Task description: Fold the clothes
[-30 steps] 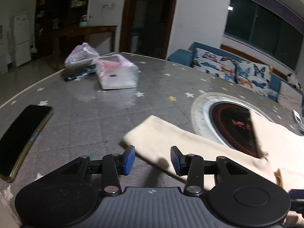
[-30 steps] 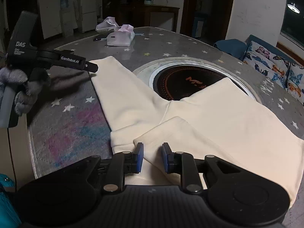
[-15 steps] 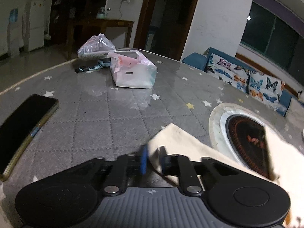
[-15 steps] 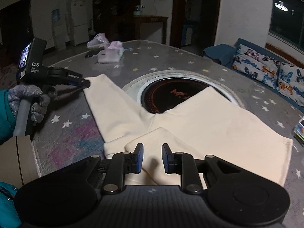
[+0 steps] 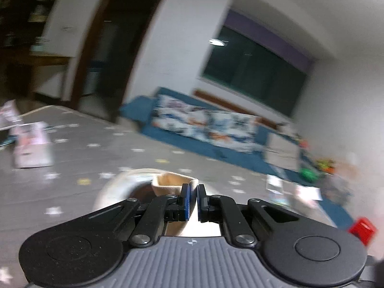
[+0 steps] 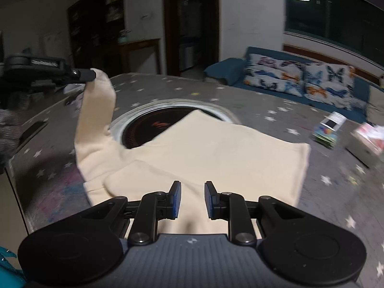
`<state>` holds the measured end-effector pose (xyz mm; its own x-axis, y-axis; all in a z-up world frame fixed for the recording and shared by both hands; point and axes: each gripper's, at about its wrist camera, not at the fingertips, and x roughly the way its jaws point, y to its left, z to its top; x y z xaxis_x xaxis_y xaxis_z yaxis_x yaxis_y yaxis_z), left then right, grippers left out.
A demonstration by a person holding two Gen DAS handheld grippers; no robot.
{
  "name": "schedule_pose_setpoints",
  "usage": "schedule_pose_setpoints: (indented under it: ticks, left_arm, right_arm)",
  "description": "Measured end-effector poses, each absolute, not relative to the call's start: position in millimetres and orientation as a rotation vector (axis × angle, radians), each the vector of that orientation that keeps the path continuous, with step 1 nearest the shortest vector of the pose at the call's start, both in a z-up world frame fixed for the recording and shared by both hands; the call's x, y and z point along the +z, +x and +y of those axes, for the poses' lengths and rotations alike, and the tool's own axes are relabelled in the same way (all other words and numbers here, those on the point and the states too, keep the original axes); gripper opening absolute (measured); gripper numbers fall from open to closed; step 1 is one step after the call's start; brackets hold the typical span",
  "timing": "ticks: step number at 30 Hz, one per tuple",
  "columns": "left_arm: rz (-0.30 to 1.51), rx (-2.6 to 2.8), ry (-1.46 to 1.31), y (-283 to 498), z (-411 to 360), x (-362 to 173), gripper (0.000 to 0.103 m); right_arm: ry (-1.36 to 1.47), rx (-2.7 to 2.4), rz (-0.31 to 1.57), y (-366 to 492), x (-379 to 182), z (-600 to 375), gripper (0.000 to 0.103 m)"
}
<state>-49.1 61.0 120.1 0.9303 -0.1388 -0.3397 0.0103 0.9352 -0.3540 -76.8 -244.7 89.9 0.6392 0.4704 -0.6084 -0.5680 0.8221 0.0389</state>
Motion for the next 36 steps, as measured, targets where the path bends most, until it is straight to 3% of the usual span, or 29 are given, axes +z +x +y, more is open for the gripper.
schedule_pose_setpoints:
  ticks: [5,14,17,19,21,36]
  left_arm:
    - [0.388,-0.26,-0.304,-46.8,-1.3,126.3,0.006]
    - [0.504,-0.486,-0.252,-44.4,-79.3,88.8,0.007]
    - [0.556,-0.523,-0.232,-47.2,-93.9,74.9,0.009]
    - [0.588,-0.541,-0.214,-49.4,-98.7,67.0,0.019]
    - [0.605,-0.545,-0.197,-50.4,-96.8,61.3,0.039]
    - [0.638,-0.196,-0.106,-86.2,29.3,36.6,0.044]
  right_arm:
    - [-0.09,0.518,0.648,-78.0,85.4,-281.0,0.02]
    - [-0.014,0.441,0.687,-82.0,69.6,-317.5,0.02]
    - [0.001,0.426,0.687,-81.4,69.0,-322.5,0.021]
    - [0.007,0.419,0.685,-82.7,69.8,-323.7,0.021]
    - [0.013,0.416,0.685,-81.5,70.6,-324.5,0.021]
    - [0.009,0.51,0.775,-68.0,49.7,-289.5,0.022]
